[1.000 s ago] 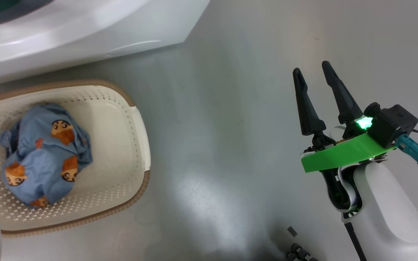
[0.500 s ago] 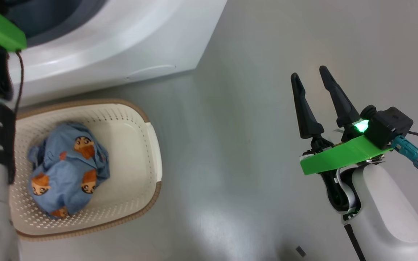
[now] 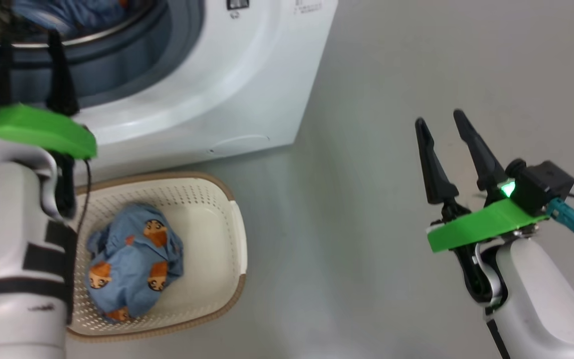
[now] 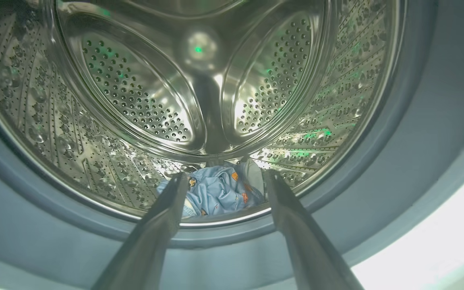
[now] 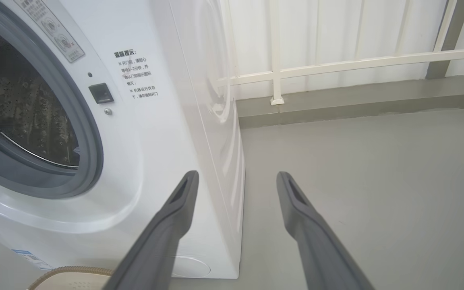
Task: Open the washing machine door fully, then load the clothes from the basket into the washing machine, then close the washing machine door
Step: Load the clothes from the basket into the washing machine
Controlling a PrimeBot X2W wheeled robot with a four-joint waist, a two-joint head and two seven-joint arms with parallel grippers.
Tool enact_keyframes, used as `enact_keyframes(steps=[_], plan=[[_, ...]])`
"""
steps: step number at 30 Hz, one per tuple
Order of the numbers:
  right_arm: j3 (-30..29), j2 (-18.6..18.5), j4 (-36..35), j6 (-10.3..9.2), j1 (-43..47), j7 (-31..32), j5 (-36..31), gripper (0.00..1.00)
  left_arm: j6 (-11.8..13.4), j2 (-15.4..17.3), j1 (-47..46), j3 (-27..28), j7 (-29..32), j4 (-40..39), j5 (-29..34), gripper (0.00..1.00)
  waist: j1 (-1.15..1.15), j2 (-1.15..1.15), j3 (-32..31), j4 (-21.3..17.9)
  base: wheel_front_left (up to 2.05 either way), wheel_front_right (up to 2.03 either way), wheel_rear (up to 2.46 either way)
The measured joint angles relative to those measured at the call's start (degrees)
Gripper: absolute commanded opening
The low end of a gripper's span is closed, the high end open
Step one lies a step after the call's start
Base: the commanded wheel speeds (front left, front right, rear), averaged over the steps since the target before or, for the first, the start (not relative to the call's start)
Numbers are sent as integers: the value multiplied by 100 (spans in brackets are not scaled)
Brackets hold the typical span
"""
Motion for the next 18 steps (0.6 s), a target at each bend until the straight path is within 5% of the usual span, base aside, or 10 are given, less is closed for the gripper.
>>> enact_keyframes(steps=[18], plan=[[-19, -138, 180, 0, 531, 0, 21, 100, -71, -356, 2174, 213, 1, -1344, 310, 100, 0, 0, -1198, 499, 0, 0, 0]])
